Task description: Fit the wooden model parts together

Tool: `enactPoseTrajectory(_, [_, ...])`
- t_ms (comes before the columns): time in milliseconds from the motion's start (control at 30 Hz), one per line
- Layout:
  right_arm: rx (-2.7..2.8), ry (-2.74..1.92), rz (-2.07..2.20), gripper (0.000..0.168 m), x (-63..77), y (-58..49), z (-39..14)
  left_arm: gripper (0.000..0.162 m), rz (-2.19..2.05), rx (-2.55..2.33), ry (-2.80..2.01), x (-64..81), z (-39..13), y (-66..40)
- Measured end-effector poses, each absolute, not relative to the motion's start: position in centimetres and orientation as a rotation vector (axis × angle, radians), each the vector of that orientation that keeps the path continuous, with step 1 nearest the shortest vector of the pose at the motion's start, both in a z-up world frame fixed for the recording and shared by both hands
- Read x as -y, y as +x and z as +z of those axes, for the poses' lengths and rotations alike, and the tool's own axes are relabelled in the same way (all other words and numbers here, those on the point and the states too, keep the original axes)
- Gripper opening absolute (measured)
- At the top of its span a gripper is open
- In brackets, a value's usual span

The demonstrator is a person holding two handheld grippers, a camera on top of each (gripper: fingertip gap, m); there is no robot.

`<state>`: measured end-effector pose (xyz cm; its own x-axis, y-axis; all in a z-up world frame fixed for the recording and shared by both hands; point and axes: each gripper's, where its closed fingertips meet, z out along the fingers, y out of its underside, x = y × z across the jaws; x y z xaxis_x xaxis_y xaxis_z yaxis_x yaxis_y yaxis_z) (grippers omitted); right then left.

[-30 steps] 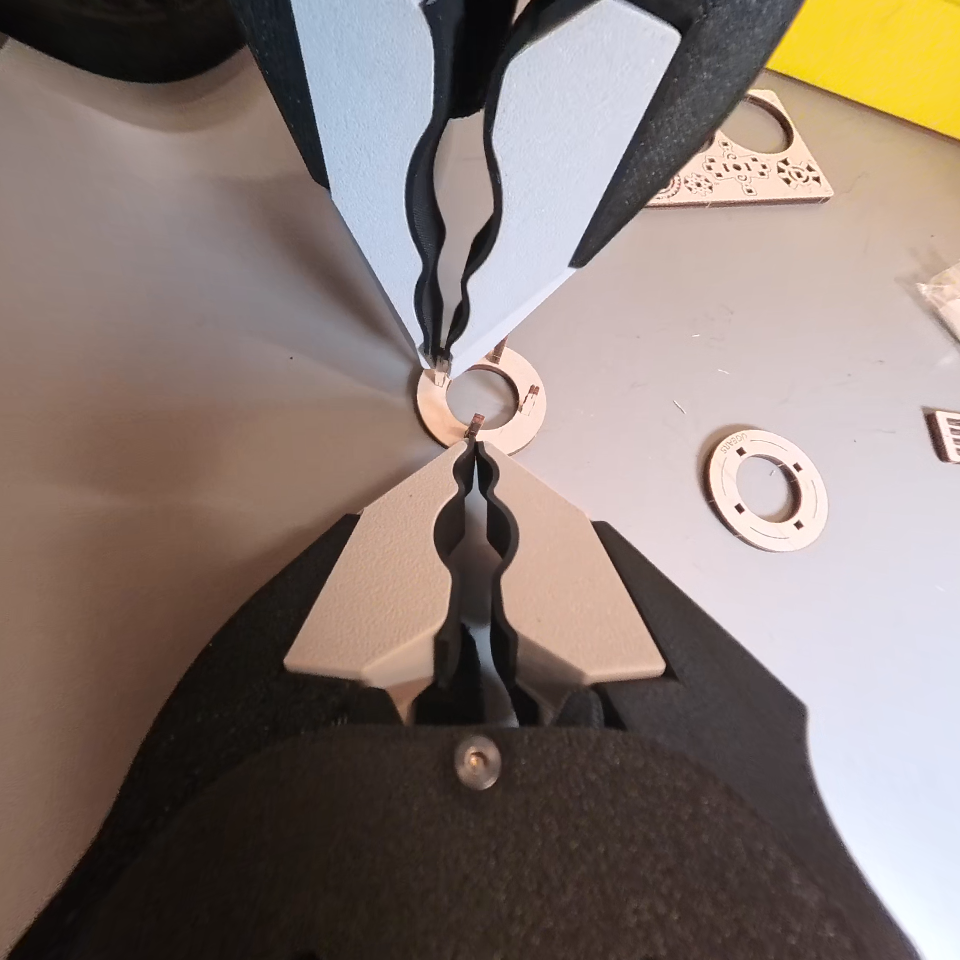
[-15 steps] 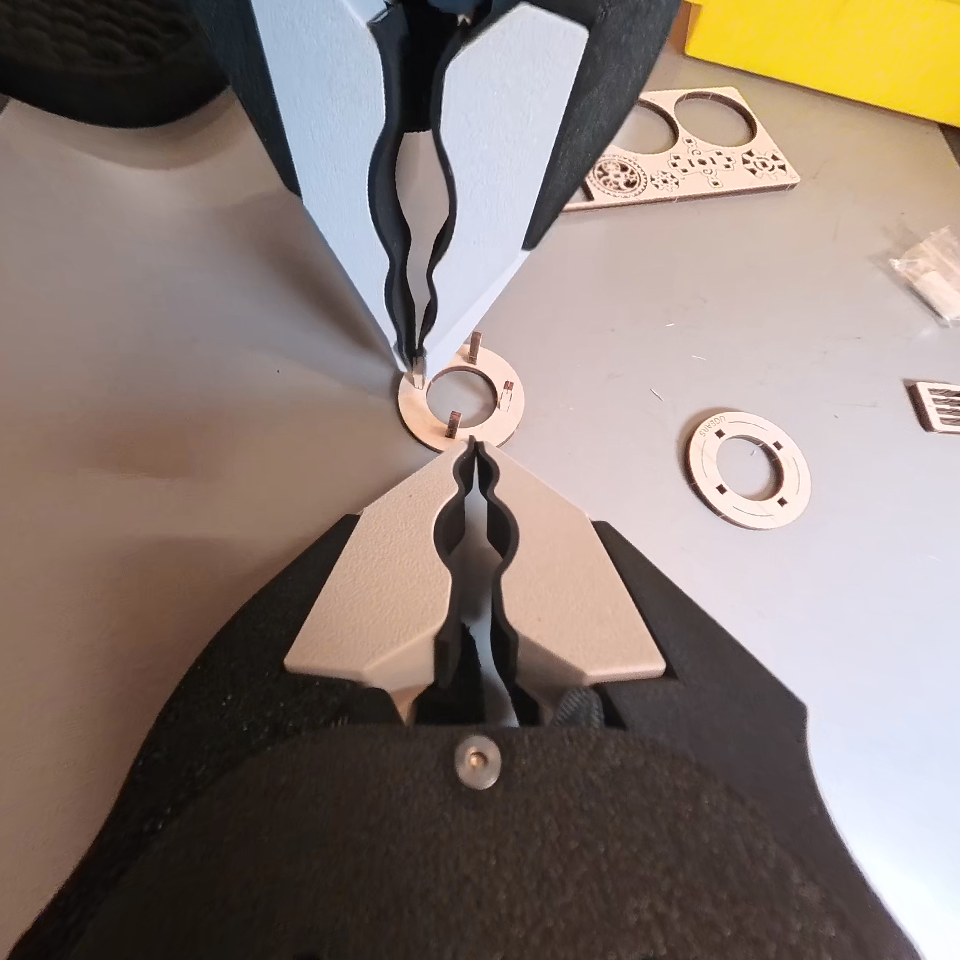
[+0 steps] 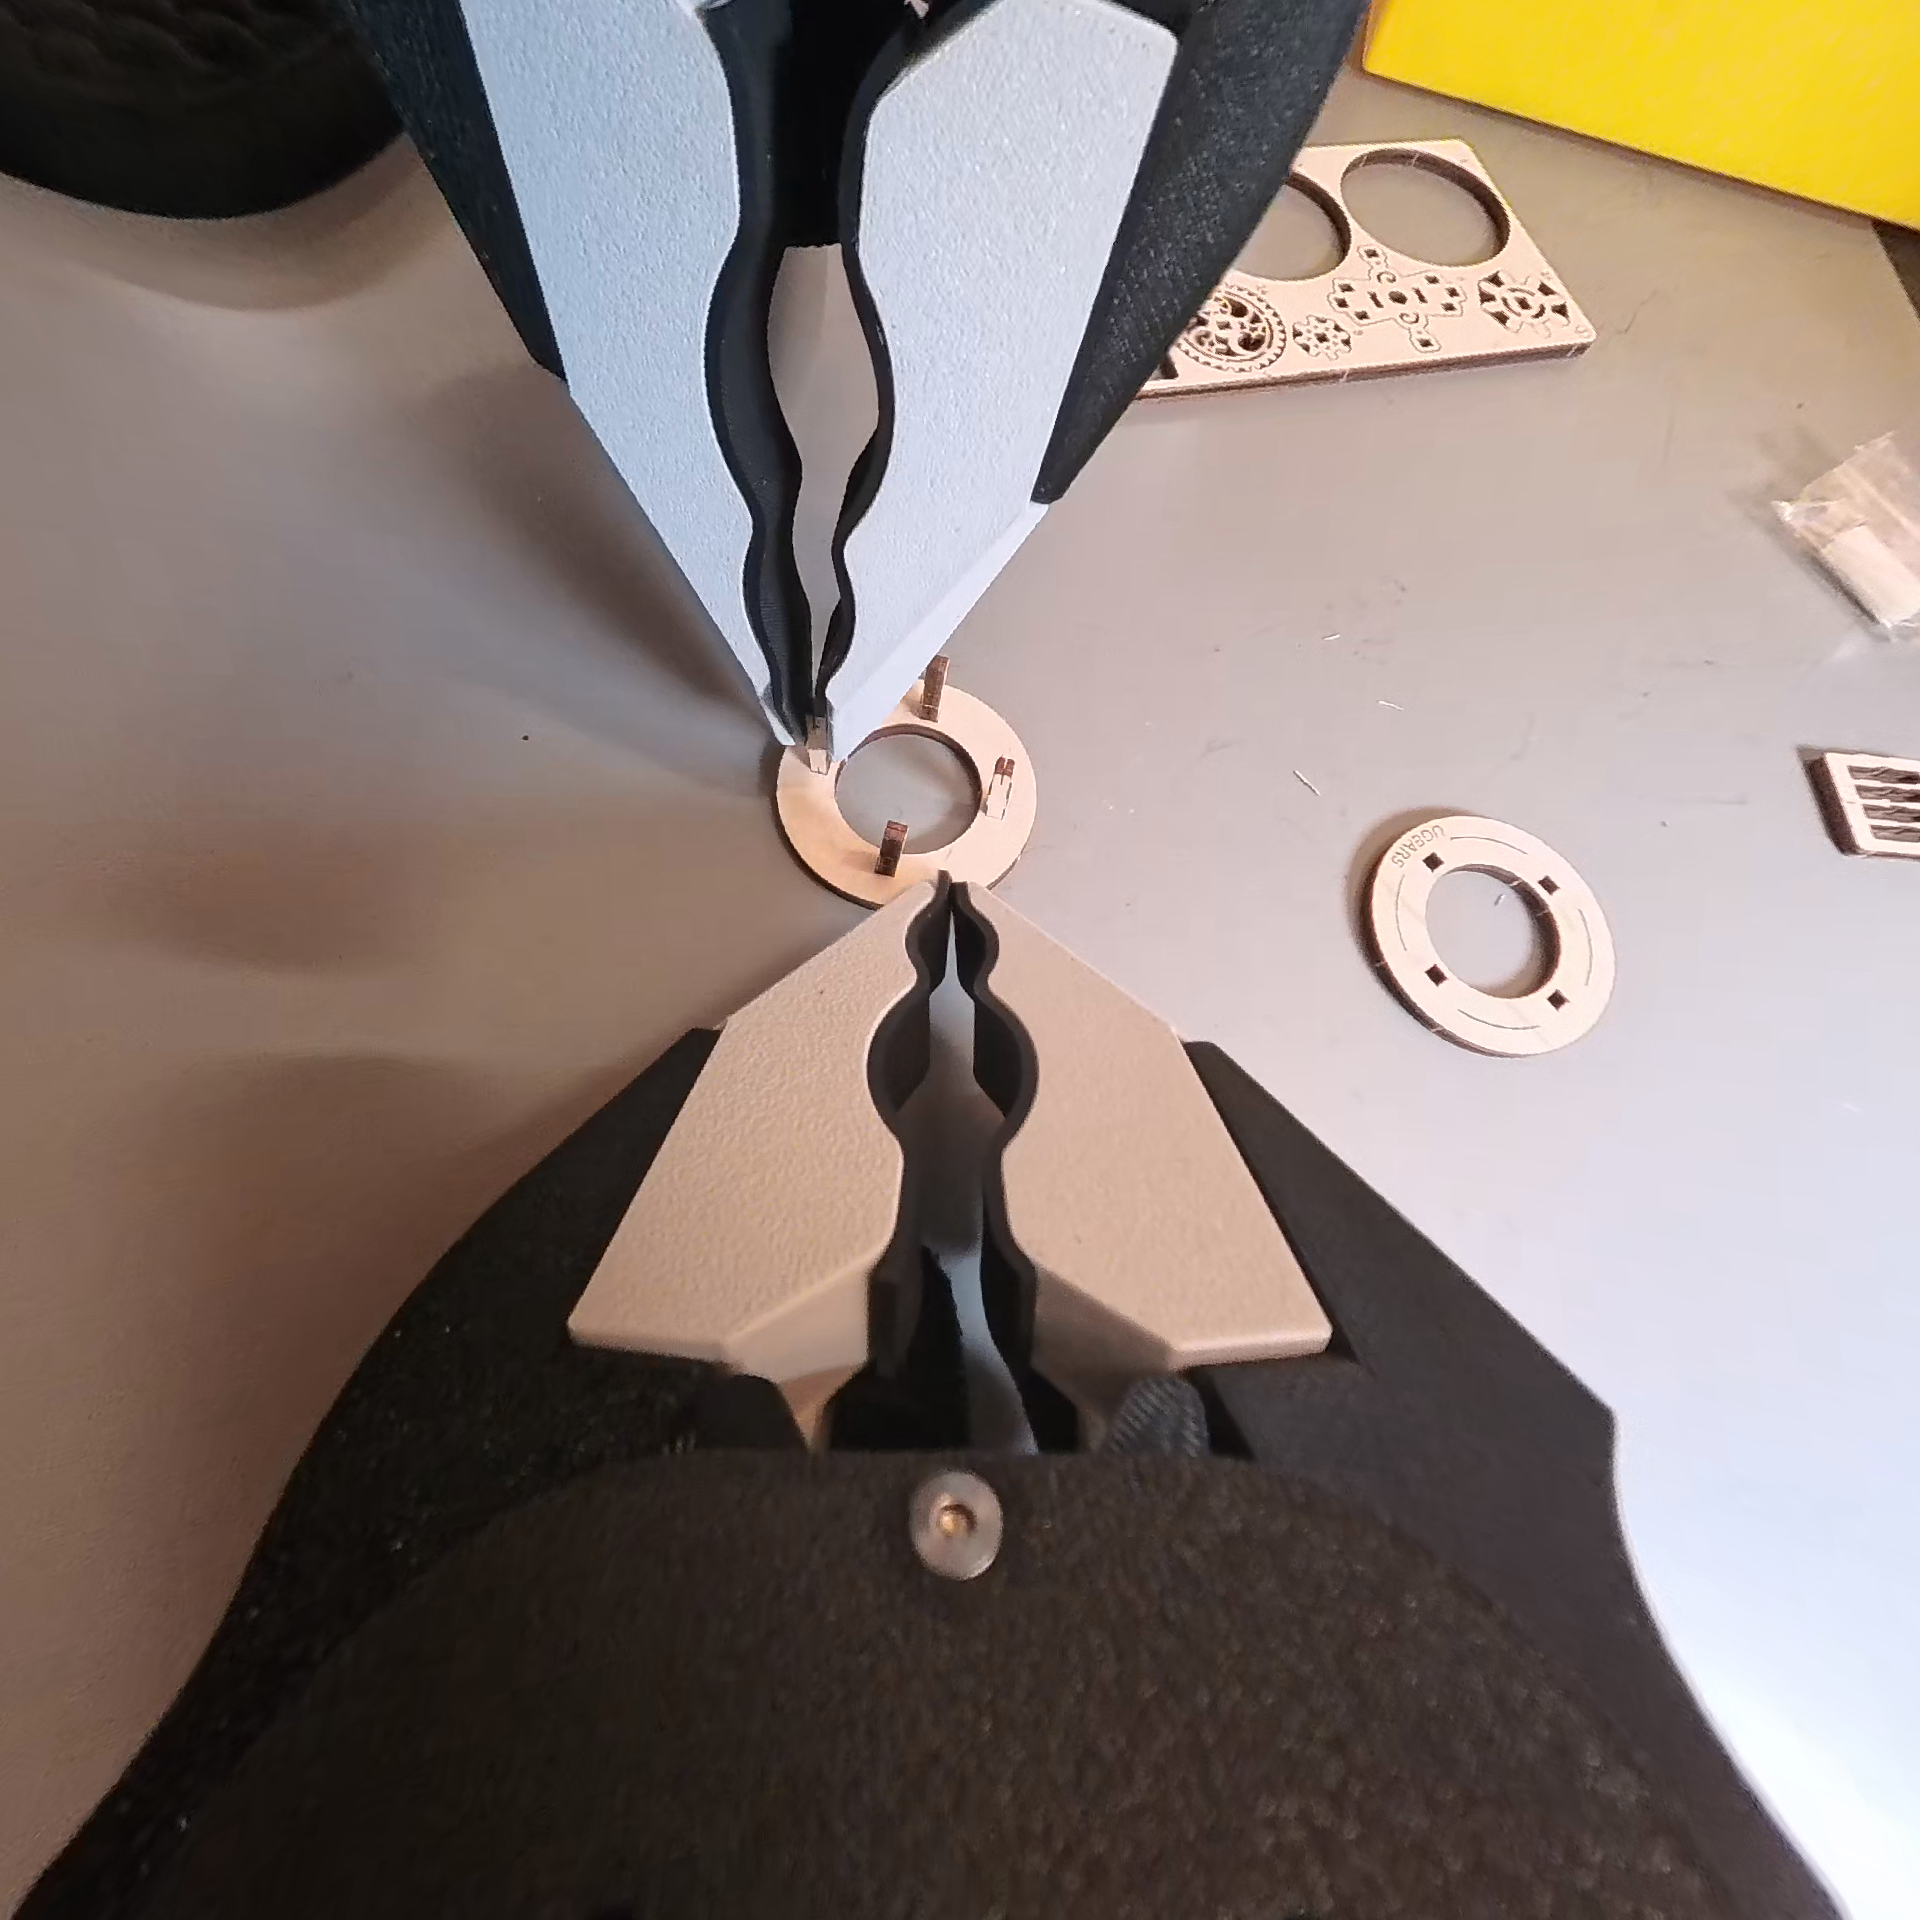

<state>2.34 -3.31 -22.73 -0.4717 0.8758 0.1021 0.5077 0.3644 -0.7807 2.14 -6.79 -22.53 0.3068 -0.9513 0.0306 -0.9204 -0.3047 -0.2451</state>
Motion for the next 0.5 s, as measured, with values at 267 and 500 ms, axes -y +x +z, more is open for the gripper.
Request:
enactPoseTrajectory(267, [2.112, -1.208, 0.953, 0.0, 3.13, 2.29, -22.71, 0.003, -0.283, -1.711, -2.362, 6.75, -22.72, 2.17])
enactPoseTrajectory(500, [2.107, -1.205, 0.951, 0.0, 3.12, 2.31, -22.65, 0.002, -0.201, -1.768, -2.384, 6.79, -22.79, 2.22])
